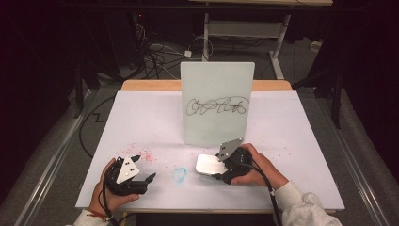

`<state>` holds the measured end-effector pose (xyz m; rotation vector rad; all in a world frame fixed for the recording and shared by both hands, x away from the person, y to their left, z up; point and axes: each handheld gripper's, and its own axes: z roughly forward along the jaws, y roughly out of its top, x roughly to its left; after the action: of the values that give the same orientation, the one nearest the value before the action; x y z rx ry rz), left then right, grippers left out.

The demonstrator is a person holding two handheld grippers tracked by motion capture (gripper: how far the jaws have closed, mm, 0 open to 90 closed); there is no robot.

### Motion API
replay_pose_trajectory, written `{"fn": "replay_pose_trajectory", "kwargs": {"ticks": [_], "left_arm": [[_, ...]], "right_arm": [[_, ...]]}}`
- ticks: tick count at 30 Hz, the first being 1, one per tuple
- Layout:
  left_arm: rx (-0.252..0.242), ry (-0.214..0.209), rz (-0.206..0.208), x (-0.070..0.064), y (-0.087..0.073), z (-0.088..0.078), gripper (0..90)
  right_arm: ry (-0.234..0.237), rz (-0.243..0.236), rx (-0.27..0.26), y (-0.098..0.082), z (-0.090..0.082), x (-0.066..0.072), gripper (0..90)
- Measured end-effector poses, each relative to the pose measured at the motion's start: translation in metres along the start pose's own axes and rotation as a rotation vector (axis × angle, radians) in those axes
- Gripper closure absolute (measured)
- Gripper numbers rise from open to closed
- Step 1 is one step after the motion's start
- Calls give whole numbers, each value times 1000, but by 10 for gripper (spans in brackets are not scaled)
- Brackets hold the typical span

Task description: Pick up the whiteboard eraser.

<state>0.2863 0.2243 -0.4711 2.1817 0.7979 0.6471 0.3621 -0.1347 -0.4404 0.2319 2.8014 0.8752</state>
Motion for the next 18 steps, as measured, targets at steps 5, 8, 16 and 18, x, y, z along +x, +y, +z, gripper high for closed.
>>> {"fn": "replay_pose_trajectory", "kwargs": {"ticks": [5, 8, 16, 18], "left_arm": [[-5, 12, 14, 0, 1, -1, 189], [-2, 7, 1, 0, 0, -1, 189], [-10, 18, 8, 1, 0, -1, 189], [-9, 22, 7, 2, 0, -1, 189]], "right_arm": [[-67, 34, -70, -3, -13, -3, 308], [-93, 56, -98, -6, -20, -6, 308], [-147, 76, -134, -11, -32, -9, 309], [-159, 80, -147, -12, -35, -10, 309]]}}
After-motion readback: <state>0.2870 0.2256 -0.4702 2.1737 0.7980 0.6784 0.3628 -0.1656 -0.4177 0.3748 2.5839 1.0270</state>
